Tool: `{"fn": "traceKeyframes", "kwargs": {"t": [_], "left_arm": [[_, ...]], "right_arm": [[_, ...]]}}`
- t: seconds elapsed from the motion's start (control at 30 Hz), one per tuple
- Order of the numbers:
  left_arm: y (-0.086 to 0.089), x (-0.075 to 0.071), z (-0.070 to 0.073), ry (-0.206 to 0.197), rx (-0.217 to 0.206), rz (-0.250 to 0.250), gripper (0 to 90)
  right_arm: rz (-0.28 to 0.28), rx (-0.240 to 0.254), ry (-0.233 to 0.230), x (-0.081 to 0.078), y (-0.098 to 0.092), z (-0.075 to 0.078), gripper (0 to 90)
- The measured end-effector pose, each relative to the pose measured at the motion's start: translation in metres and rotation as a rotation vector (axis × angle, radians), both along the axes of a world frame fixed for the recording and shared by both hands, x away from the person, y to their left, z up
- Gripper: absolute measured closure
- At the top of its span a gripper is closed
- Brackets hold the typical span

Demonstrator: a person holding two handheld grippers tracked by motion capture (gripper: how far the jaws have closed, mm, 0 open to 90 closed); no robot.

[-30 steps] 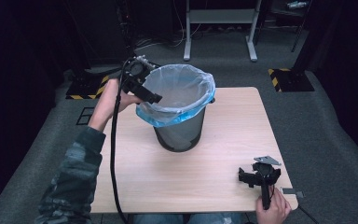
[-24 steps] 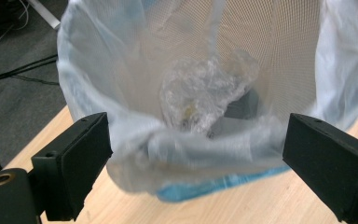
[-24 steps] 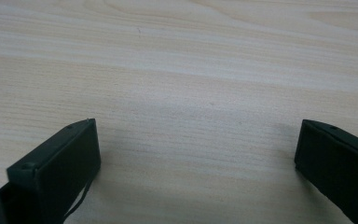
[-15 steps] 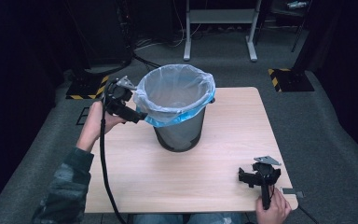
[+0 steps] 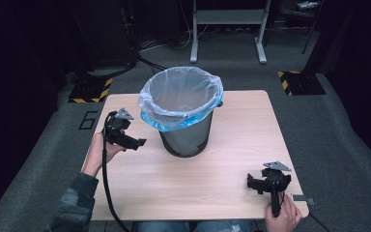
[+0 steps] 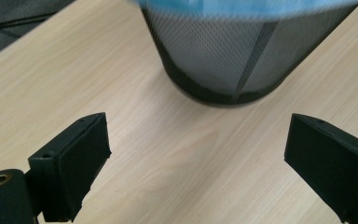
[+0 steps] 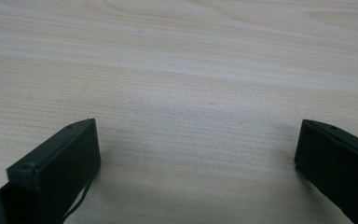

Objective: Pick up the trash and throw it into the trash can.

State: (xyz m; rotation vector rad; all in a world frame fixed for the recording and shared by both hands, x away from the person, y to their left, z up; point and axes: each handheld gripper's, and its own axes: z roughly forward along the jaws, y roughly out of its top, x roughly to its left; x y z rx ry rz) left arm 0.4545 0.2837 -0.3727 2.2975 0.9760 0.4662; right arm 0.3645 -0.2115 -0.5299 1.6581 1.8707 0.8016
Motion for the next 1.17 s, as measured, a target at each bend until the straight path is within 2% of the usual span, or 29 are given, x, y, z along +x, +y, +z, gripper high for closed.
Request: {"fn": "traceKeyframes", "kwargs": {"t": [0.07, 0.1, 0.13, 0.23, 0.27, 0.3, 0.33, 0.47, 0.5, 0.53, 0.6, 0.67, 0.73, 0.77, 0.8, 0.83, 0.87, 0.9, 0.93, 0.97, 1.0, 1.03, 1.17], "left_arm": [[0.005, -0.001, -0.013, 0.025, -0.002, -0.003, 6.1], [0.005, -0.001, -0.013, 0.025, -0.002, -0.003, 5.8], [0.009, -0.003, -0.026, 0.035, 0.016, 0.015, 5.4], [0.016, -0.006, -0.049, 0.07, 0.024, 0.032, 5.1], [0.016, -0.006, -0.049, 0.07, 0.024, 0.032, 5.1], [0.018, -0.007, -0.056, 0.081, 0.031, 0.043, 5.1], [0.024, -0.011, -0.07, 0.096, 0.032, 0.059, 4.7], [0.036, -0.018, -0.089, 0.107, 0.003, 0.096, 4.7], [0.04, -0.02, -0.095, 0.114, -0.013, 0.109, 5.2], [0.047, -0.024, -0.107, 0.129, -0.036, 0.134, 5.9], [0.053, -0.029, -0.117, 0.137, -0.059, 0.16, 5.7], [0.056, -0.031, -0.122, 0.137, -0.075, 0.168, 5.5], [0.062, -0.038, -0.134, 0.127, -0.109, 0.191, 4.0], [0.062, -0.038, -0.134, 0.127, -0.109, 0.191, 3.5], [0.063, -0.041, -0.142, 0.116, -0.116, 0.201, 3.3], [0.063, -0.042, -0.145, 0.11, -0.103, 0.2, 3.3], [0.062, -0.044, -0.148, 0.081, -0.095, 0.208, 2.3], [0.062, -0.044, -0.148, 0.081, -0.095, 0.208, 2.1], [0.062, -0.048, -0.151, 0.042, -0.102, 0.217, 2.1], [0.062, -0.048, -0.151, 0.042, -0.102, 0.217, 1.8], [0.061, -0.051, -0.155, -0.001, -0.107, 0.219, 1.2], [0.061, -0.053, -0.158, -0.023, -0.128, 0.235, 0.1], [0.061, -0.054, -0.158, -0.025, -0.133, 0.243, 0.0]], "right_arm": [[0.0, 0.0, 0.0, 0.0, 0.0, 0.0, 0.0], [0.0, 0.0, 0.0, 0.0, 0.0, 0.0, 0.0], [0.0, 0.0, 0.0, 0.0, 0.0, 0.0, 0.0], [0.0, 0.0, 0.0, 0.0, 0.0, 0.0, 0.0], [0.0, 0.0, 0.0, 0.0, 0.0, 0.0, 0.0], [0.0, 0.0, 0.0, 0.0, 0.0, 0.0, 0.0], [0.0, 0.0, 0.0, 0.0, 0.0, 0.0, 0.0], [0.0, 0.0, 0.0, 0.0, 0.0, 0.0, 0.0], [0.0, 0.0, 0.0, 0.0, 0.0, 0.0, 0.0], [0.0, 0.0, 0.0, 0.0, 0.0, 0.0, 0.0], [0.0, 0.0, 0.0, 0.0, 0.0, 0.0, 0.0], [-0.001, 0.0, 0.0, 0.0, 0.0, 0.0, 0.0], [0.0, 0.0, 0.0, 0.0, 0.0, 0.0, 0.0], [0.0, 0.0, 0.0, 0.0, 0.0, 0.0, 0.0], [0.0, 0.001, 0.0, 0.0, 0.0, 0.0, 0.0], [0.0, 0.0, 0.0, 0.0, 0.0, 0.0, 0.0], [0.0, 0.001, 0.001, 0.0, 0.0, 0.0, 0.0], [0.0, 0.0, 0.0, 0.0, 0.0, 0.0, 0.0], [0.0, 0.0, 0.0, 0.0, 0.0, 0.0, 0.0], [0.0, 0.0, 0.0, 0.0, 0.0, 0.0, 0.0], [0.0, 0.0, 0.0, 0.0, 0.0, 0.0, 0.0], [0.0, 0.0, 0.0, 0.0, 0.0, 0.0, 0.0], [0.0, 0.001, 0.001, 0.0, 0.0, 0.0, 0.0]]}}
